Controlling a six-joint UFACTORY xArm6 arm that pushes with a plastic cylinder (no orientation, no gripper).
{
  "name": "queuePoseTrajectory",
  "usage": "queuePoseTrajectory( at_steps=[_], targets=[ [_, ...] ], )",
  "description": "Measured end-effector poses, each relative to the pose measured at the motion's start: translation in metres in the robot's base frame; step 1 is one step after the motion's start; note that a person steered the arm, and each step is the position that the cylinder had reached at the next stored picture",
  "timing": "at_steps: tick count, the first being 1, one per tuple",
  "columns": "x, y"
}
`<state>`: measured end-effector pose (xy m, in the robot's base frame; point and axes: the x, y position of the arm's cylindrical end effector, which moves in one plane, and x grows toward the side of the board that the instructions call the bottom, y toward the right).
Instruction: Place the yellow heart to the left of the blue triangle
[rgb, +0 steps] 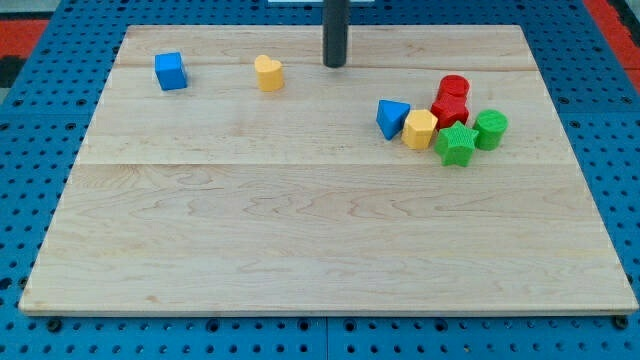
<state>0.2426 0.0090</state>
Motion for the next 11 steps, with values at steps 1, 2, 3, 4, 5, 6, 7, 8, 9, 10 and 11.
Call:
queuePoseTrajectory(
  at_steps=[1,2,3,4,5,6,7,8,9,10,11],
  targets=[
    [-0.020,-0.039],
    [0.019,-0.094],
    [0.053,-0.062],
    [0.076,0.000],
    [0.045,-0.081],
    [0.003,-0.118],
    [0.060,-0.157],
    [0.097,-0.091],
    [0.097,0.004],
    [0.099,0.011],
    [0.094,-0.054]
  ],
)
